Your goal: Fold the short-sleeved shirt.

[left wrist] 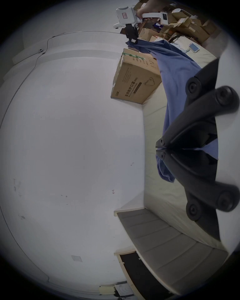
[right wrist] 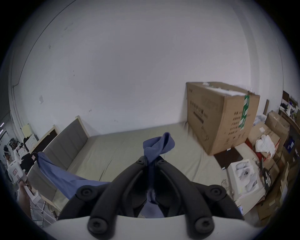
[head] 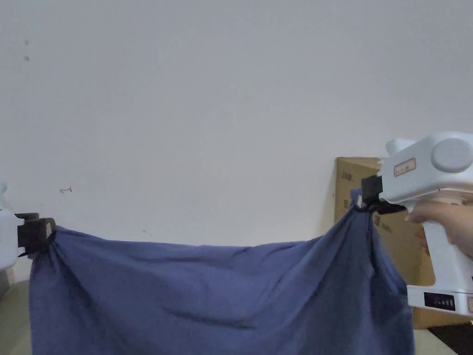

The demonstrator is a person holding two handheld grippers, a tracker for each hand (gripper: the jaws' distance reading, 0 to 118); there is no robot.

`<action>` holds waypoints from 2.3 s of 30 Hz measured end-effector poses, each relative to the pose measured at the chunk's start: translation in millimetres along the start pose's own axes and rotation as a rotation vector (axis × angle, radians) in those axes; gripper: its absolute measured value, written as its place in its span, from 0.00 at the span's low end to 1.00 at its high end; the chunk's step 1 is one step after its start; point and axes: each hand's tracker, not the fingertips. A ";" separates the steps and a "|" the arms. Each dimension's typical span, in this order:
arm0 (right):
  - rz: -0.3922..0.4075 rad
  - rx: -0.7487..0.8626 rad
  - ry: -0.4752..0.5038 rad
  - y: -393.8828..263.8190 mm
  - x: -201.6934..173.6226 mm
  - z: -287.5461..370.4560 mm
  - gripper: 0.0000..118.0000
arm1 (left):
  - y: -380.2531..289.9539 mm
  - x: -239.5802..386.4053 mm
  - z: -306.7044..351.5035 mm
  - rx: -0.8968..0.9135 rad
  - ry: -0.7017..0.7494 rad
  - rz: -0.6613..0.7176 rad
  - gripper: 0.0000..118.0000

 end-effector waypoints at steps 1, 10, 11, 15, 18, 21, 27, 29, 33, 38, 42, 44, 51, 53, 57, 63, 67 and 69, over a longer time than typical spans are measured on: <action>-0.006 0.016 -0.006 10.2 0.1 -0.8 0.05 | 8.3 -0.7 -6.4 0.001 0.004 0.003 0.00; -0.044 0.102 -0.063 59.5 1.2 -61.1 0.05 | 35.4 -6.4 -76.6 0.006 0.069 0.022 0.00; -0.044 0.109 -0.067 60.7 0.2 -69.3 0.05 | 34.0 -7.2 -83.3 0.009 0.076 0.025 0.00; -0.035 0.128 -0.091 55.7 -5.6 -112.7 0.05 | 17.7 -14.8 -114.3 0.029 0.107 0.071 0.00; -0.012 0.141 -0.101 36.4 -8.9 -136.5 0.05 | -3.1 -20.5 -129.5 0.038 0.129 0.080 0.00; 0.004 0.121 -0.130 0.5 -7.1 -155.8 0.05 | -34.6 -22.2 -134.5 0.014 0.125 0.064 0.00; 0.014 -0.138 -0.077 -151.7 21.3 -174.9 0.05 | -164.8 -15.4 -123.4 -0.303 0.050 0.039 0.00; 0.021 -0.242 -0.078 -215.1 34.8 -171.7 0.05 | -219.4 -12.3 -112.4 -0.450 0.004 0.039 0.00; 0.046 -0.417 -0.067 -334.9 62.9 -149.1 0.05 | -316.6 -13.9 -76.4 -0.675 -0.062 0.011 0.00; -0.075 -0.491 -0.024 -417.2 83.5 -81.3 0.05 | -364.1 -23.5 -13.6 -0.727 -0.063 0.034 0.00; -0.077 -0.506 -0.041 -438.9 88.2 -35.0 0.05 | -369.4 -30.1 25.9 -0.735 -0.024 0.087 0.00; -0.085 -0.509 -0.042 -443.2 88.8 -20.3 0.05 | -370.8 -32.3 35.6 -0.738 -0.016 0.103 0.00; -0.052 -0.583 -0.155 -443.6 79.0 -23.4 0.11 | -372.7 -13.2 33.1 -0.813 0.023 -0.005 0.03; -0.046 -0.584 -0.188 -442.4 75.0 -29.2 0.49 | -371.2 -6.5 29.5 -0.796 0.040 -0.049 0.35; -0.048 -0.416 -0.214 -419.8 69.9 -14.5 1.00 | -350.8 1.0 37.0 -0.673 -0.015 0.014 1.00; -0.117 -0.090 -0.108 -357.5 33.6 29.8 1.00 | -289.3 19.1 54.6 -0.346 -0.089 0.120 1.00; -0.126 0.212 0.019 -339.2 0.3 66.0 0.99 | -261.8 44.3 90.9 -0.014 -0.091 0.143 0.71; -0.043 0.283 0.001 -336.3 -21.5 77.1 0.88 | -255.5 62.4 111.7 0.134 -0.015 0.090 0.01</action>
